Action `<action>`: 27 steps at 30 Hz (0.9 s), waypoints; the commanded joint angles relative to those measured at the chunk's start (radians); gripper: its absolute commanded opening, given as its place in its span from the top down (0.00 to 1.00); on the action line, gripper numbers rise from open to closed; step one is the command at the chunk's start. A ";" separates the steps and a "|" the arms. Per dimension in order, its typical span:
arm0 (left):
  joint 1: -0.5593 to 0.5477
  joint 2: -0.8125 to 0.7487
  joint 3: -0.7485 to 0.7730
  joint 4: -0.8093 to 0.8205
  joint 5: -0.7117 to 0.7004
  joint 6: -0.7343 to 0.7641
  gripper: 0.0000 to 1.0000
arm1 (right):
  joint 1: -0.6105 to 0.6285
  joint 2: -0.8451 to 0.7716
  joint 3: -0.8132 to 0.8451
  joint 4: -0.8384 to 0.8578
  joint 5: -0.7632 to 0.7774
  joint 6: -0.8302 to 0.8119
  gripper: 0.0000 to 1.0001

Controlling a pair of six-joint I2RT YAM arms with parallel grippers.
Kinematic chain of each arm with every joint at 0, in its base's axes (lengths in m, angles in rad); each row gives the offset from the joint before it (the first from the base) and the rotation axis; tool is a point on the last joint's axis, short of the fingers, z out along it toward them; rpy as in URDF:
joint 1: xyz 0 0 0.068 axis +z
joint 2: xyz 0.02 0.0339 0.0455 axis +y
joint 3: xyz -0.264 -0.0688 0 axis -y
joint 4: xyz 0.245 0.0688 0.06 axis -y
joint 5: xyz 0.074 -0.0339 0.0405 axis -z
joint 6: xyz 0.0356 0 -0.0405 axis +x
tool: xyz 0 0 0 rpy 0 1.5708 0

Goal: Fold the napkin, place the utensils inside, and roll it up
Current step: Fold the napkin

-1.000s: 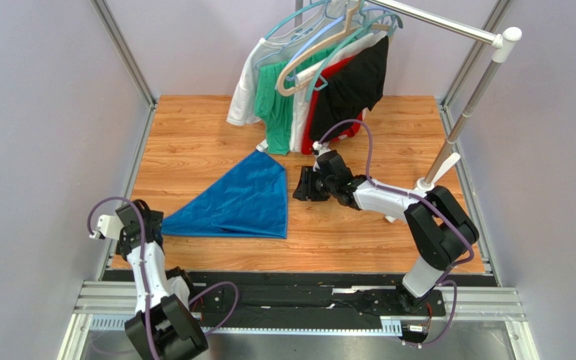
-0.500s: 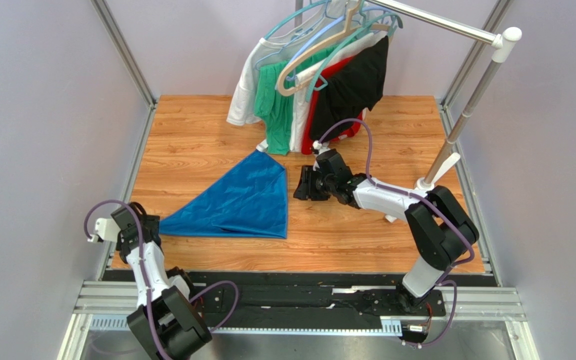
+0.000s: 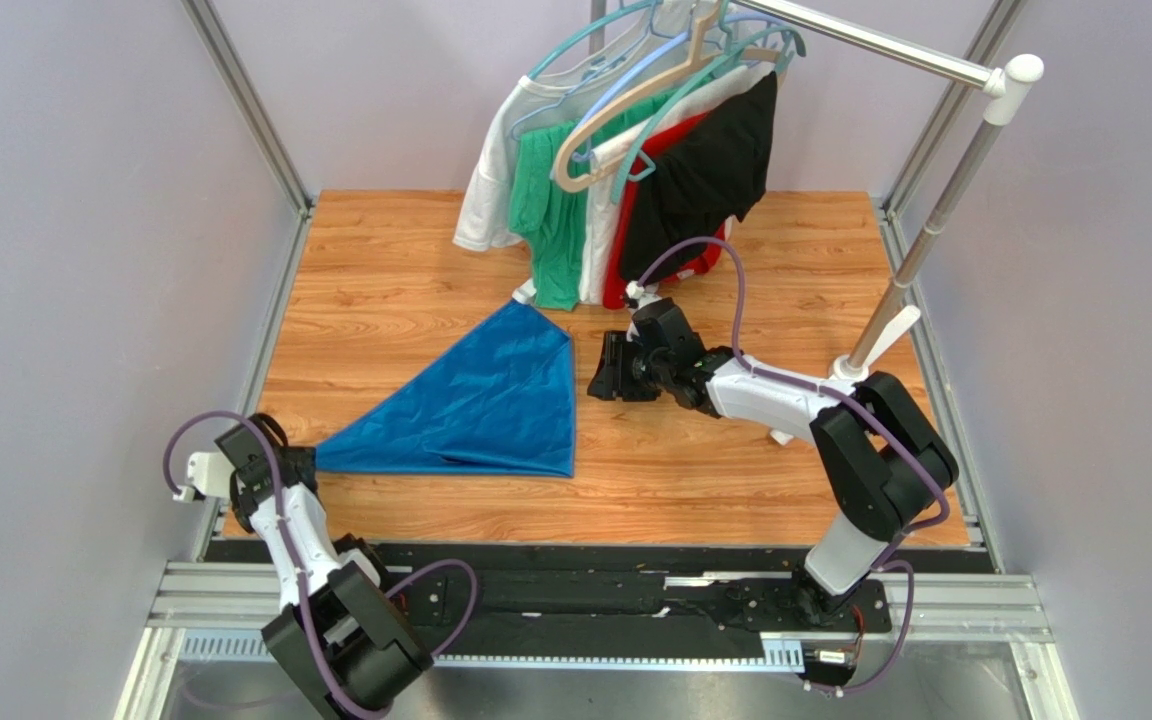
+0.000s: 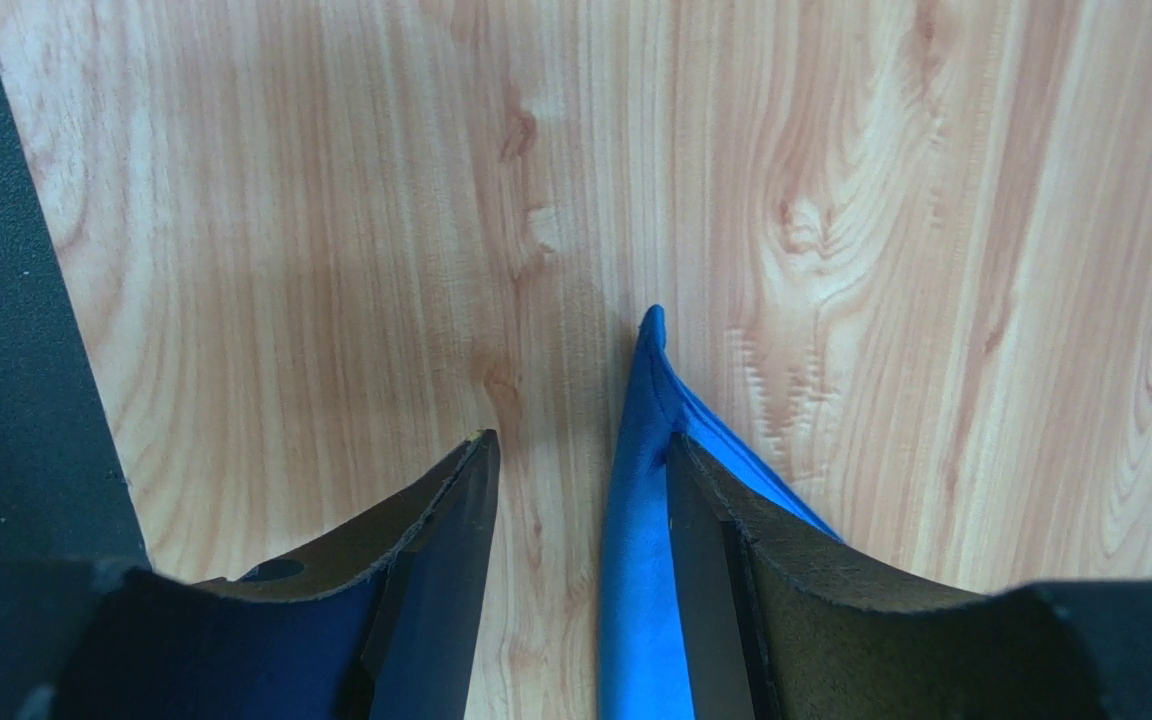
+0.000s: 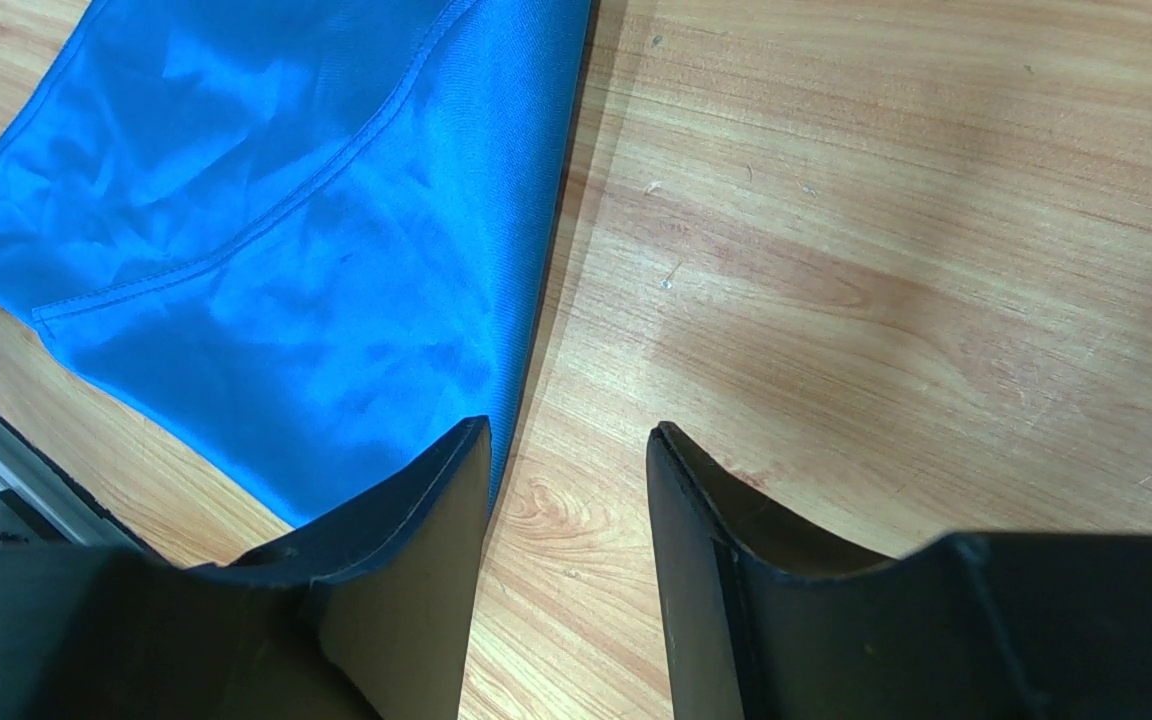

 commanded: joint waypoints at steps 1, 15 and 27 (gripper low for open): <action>0.025 0.045 0.014 0.030 0.026 0.000 0.46 | -0.005 -0.037 0.018 0.012 0.004 0.000 0.53; 0.048 0.160 0.022 0.147 0.123 0.035 0.45 | -0.003 -0.004 0.042 0.011 -0.009 0.000 0.54; 0.071 0.210 0.019 0.198 0.155 0.045 0.58 | -0.003 -0.007 0.035 0.014 -0.009 -0.001 0.54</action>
